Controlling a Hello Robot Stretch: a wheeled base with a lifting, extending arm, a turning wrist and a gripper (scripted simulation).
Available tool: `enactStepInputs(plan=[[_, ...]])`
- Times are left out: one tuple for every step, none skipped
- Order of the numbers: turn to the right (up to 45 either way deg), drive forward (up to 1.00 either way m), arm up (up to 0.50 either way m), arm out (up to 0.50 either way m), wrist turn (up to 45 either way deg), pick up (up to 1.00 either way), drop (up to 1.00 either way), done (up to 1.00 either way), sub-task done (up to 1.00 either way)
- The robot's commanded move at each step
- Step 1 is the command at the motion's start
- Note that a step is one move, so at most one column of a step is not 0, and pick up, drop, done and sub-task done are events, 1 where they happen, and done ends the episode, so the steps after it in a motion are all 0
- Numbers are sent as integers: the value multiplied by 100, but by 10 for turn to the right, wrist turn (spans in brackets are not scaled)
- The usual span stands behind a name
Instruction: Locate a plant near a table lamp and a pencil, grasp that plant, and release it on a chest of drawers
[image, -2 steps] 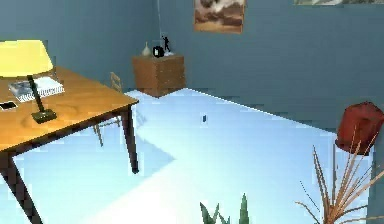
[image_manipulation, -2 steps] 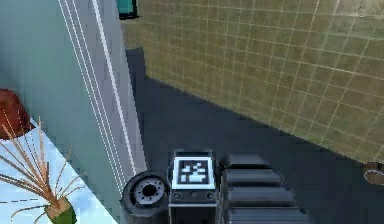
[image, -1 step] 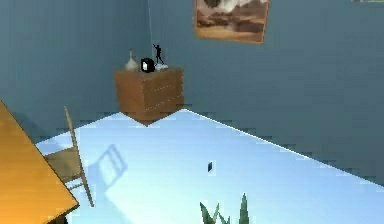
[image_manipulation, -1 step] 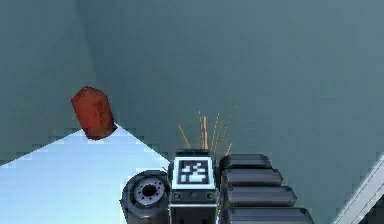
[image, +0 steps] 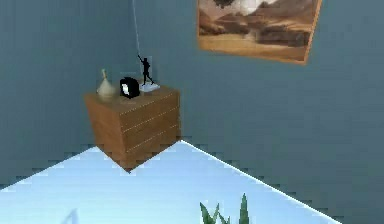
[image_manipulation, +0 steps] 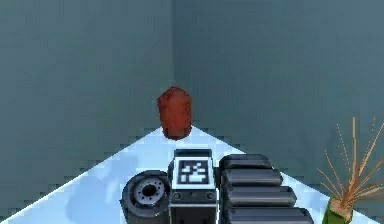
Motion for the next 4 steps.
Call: enactStepInputs(plan=[[450, 0, 0, 0, 0, 0, 0, 0, 0], [150, 0, 0, 0, 0, 0, 0, 0, 0], [0, 5, 0, 0, 0, 0, 0, 0, 0], [-450, 0, 0, 0, 0, 0, 0, 0, 0]])
